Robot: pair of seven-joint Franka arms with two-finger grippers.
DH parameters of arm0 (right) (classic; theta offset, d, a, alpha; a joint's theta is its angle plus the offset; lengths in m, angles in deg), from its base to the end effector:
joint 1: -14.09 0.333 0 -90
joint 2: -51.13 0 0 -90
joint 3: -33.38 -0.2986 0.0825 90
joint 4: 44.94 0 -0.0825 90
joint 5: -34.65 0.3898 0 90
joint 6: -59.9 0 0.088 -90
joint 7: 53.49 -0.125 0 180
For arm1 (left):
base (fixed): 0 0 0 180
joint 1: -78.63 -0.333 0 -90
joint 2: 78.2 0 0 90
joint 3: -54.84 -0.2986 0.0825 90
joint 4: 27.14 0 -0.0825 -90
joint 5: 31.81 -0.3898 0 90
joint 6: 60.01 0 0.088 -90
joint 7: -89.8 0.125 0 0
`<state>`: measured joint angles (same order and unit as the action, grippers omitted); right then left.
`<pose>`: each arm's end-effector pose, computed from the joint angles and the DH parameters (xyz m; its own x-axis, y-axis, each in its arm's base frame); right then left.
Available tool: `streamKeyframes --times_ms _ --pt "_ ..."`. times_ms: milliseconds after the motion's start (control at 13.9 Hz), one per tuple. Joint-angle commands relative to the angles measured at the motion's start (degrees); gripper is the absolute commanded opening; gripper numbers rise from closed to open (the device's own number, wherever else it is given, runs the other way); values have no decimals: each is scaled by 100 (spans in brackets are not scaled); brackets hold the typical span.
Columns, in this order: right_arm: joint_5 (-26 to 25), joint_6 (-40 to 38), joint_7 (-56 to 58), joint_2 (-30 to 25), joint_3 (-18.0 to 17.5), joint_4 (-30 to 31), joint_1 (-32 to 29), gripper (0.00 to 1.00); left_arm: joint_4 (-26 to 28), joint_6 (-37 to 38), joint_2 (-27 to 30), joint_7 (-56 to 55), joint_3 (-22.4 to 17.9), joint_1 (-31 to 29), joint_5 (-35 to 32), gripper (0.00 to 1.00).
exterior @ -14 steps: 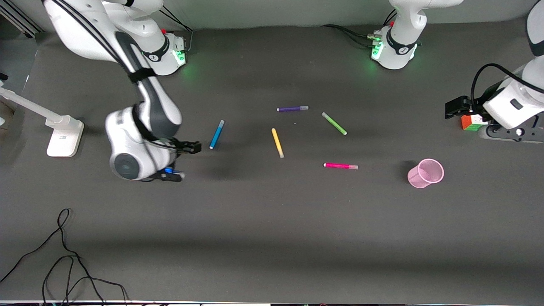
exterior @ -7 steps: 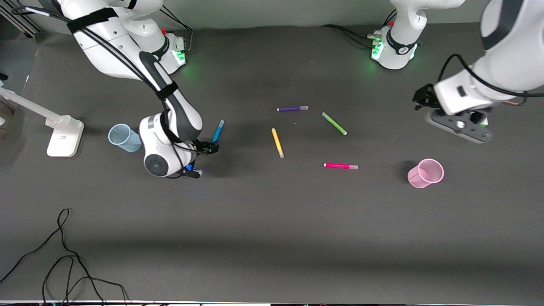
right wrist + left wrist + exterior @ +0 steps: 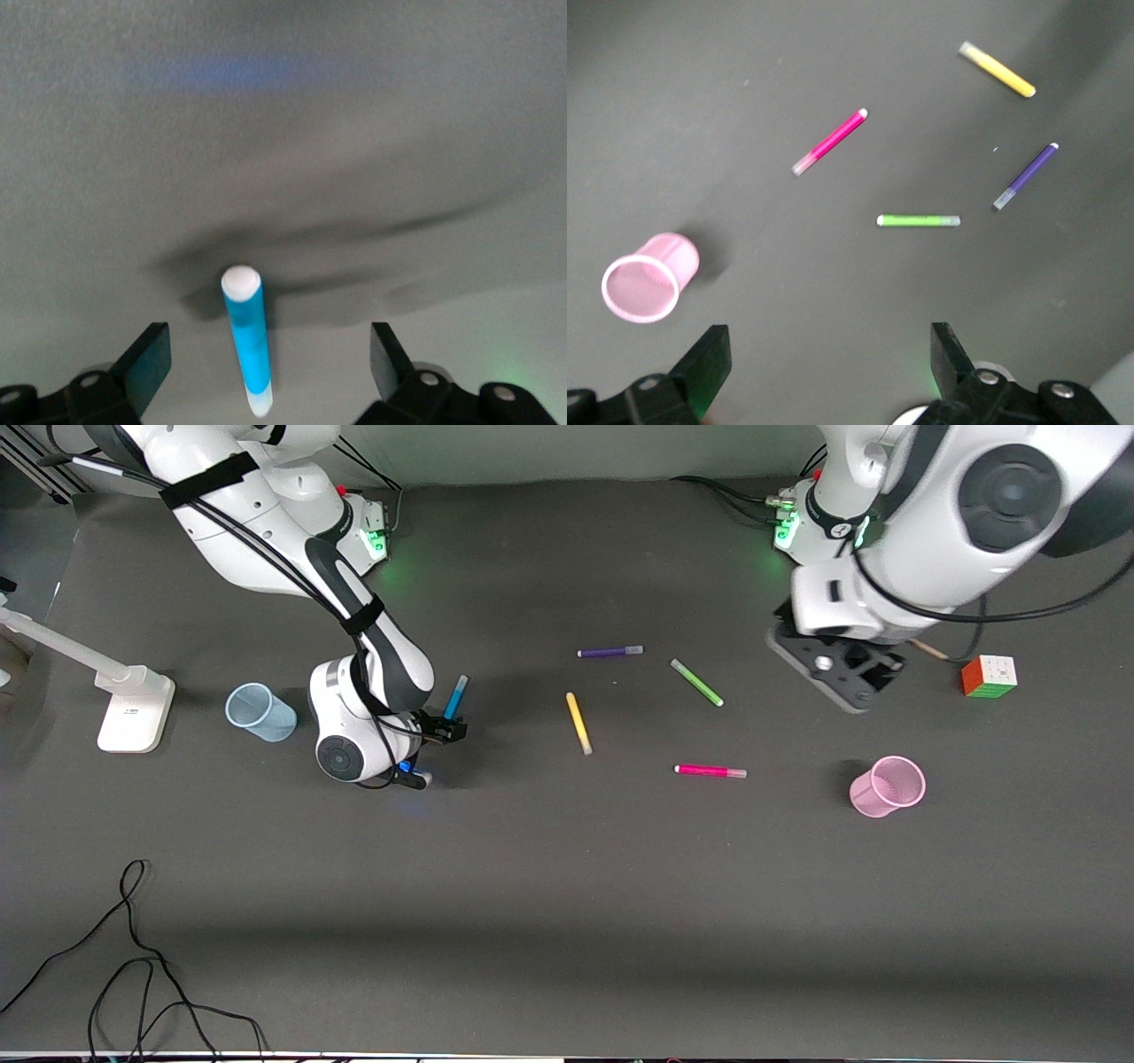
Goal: Place pink and blue markers in matching cups
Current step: 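Grasp the blue marker with the right gripper while the left gripper reaches the pink marker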
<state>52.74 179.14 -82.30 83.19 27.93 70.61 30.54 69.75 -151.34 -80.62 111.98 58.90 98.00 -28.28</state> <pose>0.4814 0.2196 0.1097 0.7889 -0.3012 -0.5357 -0.3266 -0.9438 0.0497 0.5137 -0.2302 0.5105 0.6955 -0.7109 -0.1044 -0.7021 -0.7033 0.1114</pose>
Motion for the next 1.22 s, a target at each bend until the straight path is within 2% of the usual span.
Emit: streamKeyframes --times_ms 0,144,288,360,576,791,863,1079,1151 --pt "142 188 -107 63 -26 20 17 76 399 -428 76 129 -90 190 51 100" --pt "142 179 -107 63 -26 12 8 44 802 -744 76 129 -90 217 42 100" --pt "142 171 -107 63 -26 11 -18 19 1417 -1524 85 129 -63 217 34 100" --pt "142 144 -98 63 -26 3 -27 1 1707 -1920 76 138 -63 226 25 100" --pt "142 -4 -46 -112 9 -6 -71 0 2298 -3028 -317 146 -63 366 -98 99" --pt "37 -215 -116 -673 79 -15 -97 0 2343 -3539 -950 190 -63 524 -195 98" --pt "-94 -329 -116 -866 227 -32 -98 0 2404 -3750 -1092 330 -63 524 -195 98" --pt "-909 -445 -134 -1535 483 -146 -98 0 2790 -4409 -1172 734 -63 463 -195 97" --pt "-1435 -401 -142 -1702 553 -164 -106 0 2904 -4689 -1285 831 -63 446 -195 97"
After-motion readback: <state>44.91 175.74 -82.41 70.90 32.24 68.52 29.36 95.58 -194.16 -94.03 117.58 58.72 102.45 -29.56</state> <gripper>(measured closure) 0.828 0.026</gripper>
